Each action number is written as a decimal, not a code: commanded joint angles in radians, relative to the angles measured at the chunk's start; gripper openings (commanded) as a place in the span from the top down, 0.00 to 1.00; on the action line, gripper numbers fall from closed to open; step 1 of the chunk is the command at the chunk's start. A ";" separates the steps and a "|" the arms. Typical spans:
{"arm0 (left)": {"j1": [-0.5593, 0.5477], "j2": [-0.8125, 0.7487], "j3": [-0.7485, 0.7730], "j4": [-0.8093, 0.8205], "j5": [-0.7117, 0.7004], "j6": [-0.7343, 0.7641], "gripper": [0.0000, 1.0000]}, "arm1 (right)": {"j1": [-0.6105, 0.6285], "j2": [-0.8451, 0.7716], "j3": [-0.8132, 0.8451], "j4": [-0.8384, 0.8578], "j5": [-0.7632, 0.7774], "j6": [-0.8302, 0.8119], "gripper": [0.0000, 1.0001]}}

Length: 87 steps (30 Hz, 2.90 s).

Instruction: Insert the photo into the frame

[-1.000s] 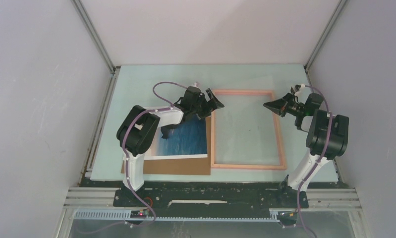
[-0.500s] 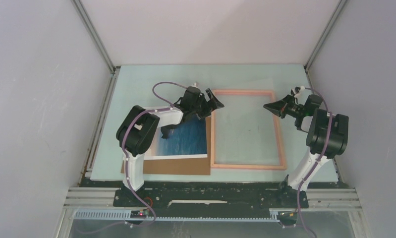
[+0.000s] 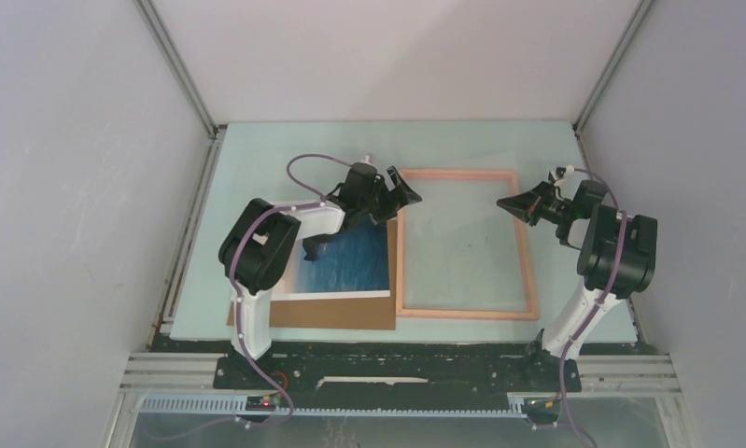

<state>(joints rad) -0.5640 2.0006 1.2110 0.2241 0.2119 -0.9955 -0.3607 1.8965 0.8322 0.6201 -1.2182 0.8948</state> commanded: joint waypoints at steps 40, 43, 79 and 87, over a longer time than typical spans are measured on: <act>0.001 -0.046 -0.027 0.056 0.010 -0.020 0.03 | 0.022 0.016 0.055 -0.046 -0.033 -0.038 1.00; 0.001 -0.051 -0.030 0.056 0.006 -0.018 0.03 | 0.034 0.035 0.054 -0.014 -0.027 -0.019 1.00; 0.000 -0.051 -0.039 0.067 0.012 -0.021 0.03 | 0.039 0.033 0.100 -0.195 0.023 -0.143 0.77; 0.000 -0.050 -0.041 0.068 0.011 -0.021 0.03 | 0.034 -0.002 0.130 -0.356 0.082 -0.246 0.60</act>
<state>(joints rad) -0.5606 2.0003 1.1912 0.2459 0.2119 -0.9985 -0.3340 1.9579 0.9268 0.3496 -1.1591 0.7204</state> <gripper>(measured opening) 0.974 0.371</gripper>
